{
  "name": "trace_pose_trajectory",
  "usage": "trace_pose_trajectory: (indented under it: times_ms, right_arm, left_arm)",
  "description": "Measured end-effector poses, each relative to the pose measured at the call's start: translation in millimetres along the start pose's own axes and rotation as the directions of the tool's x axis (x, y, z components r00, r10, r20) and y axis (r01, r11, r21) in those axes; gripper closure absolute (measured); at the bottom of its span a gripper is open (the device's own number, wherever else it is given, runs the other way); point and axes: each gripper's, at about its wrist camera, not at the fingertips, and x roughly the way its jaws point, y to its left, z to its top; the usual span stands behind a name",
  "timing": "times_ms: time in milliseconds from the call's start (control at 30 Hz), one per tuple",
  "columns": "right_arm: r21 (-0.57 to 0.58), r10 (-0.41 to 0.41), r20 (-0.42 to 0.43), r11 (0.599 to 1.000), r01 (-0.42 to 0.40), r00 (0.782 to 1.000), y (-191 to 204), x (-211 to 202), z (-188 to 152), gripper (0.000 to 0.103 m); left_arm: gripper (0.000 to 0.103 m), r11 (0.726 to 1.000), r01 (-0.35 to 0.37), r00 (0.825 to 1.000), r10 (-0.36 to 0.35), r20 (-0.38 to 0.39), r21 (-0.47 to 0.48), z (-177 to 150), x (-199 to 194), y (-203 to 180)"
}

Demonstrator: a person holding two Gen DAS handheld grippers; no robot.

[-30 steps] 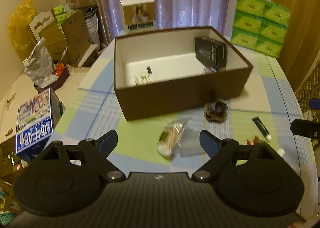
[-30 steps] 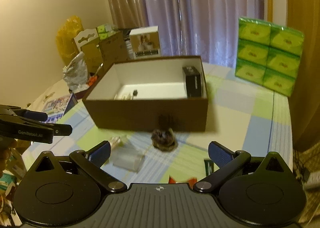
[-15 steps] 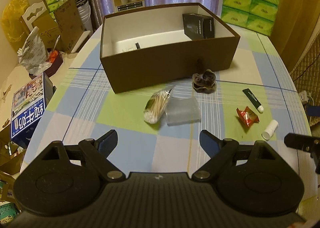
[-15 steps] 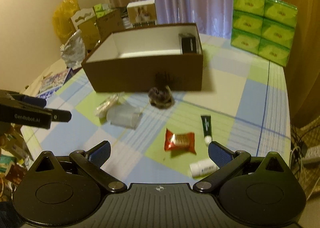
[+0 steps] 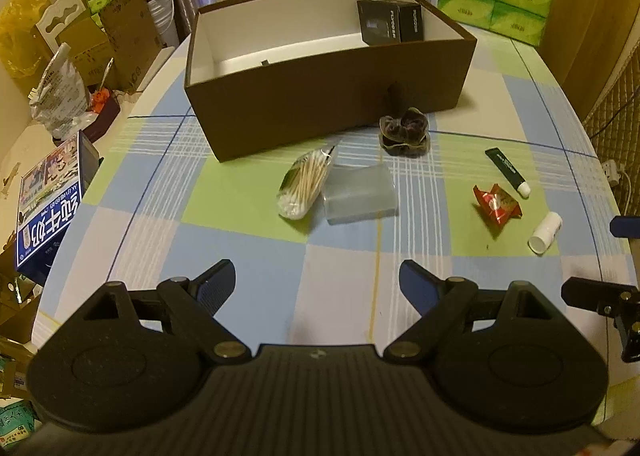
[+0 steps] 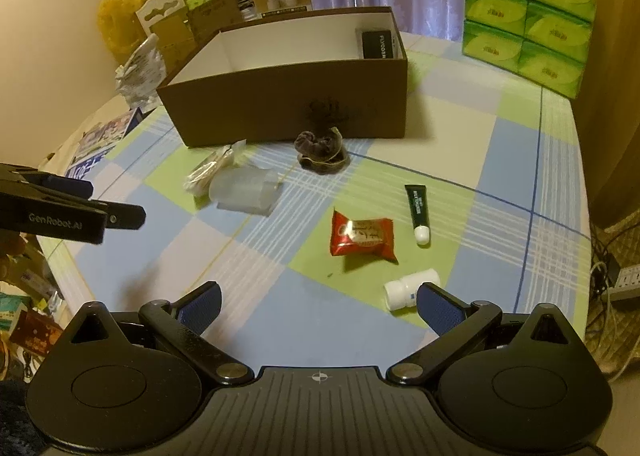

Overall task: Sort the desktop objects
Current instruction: 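Move both open tools back toward the loose items on the table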

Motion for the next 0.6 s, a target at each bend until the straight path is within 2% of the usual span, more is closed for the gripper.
trace_pose_trajectory:
  times_ms: [267, 600]
  right_arm:
    - [0.014, -0.008, -0.017, 1.000, 0.008, 1.000, -2.5, 11.0, 0.3, 0.002]
    - [0.003, -0.090, 0.001, 0.996, 0.090, 0.996, -29.9, 38.8, -11.5, 0.003]
  left_arm:
    - [0.016, 1.000, 0.001, 1.000, -0.001, -0.015, 0.008, 0.4, 9.9, 2.8]
    - [0.017, 1.000, 0.004, 1.000, -0.004, -0.015, 0.005, 3.6, 25.6, 15.8]
